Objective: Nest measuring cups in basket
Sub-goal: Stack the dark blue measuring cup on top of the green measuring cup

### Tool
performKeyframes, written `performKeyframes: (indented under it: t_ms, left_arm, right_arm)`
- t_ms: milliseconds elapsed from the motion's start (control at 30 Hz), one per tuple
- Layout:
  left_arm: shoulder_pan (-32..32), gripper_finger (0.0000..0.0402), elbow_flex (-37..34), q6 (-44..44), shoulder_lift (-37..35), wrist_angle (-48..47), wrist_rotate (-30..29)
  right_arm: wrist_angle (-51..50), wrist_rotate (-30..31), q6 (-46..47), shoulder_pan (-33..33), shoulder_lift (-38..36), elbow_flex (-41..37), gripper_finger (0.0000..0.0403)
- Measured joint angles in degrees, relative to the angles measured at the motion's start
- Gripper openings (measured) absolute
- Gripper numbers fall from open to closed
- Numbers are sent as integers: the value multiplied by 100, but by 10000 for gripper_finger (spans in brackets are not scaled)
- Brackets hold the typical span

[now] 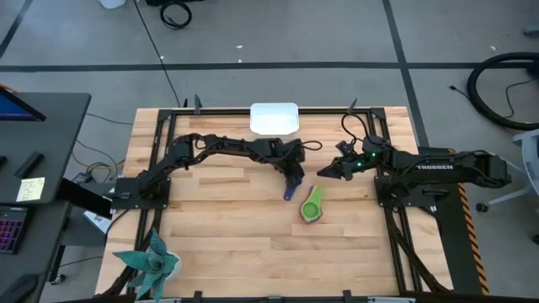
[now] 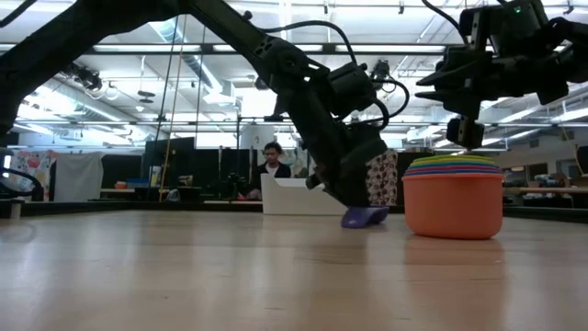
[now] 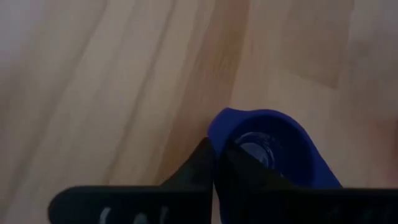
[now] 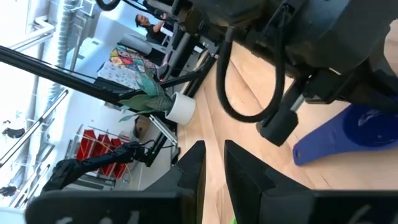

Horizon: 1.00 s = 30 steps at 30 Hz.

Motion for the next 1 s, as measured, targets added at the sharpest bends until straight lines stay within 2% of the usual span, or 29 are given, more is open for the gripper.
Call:
performKeyframes:
  t_ms: [267, 467, 667, 800, 1000]
  left_arm:
    - [397, 17, 40, -563, -477, -623, 225]
    - [563, 17, 773, -845, -1074, -2067, 339]
    - [81, 16, 1913, -1374, -1219, -3235, 367]
    - [-488, 16, 2120, -1301, -1210, -2777, 232]
    - [-1031, 16, 2083, -1660, -1072, -2166, -191]
  right_arm:
    - [124, -685, -63, -14, -4, 0, 46]
    - [121, -1039, -557, -15, -7, 0, 40]
    - [123, -1039, -775, -22, -4, 0, 35]
    - [191, -1130, -1074, -48, -7, 0, 25]
    - [501, -1821, -1194, -265, -9, 2, 6]
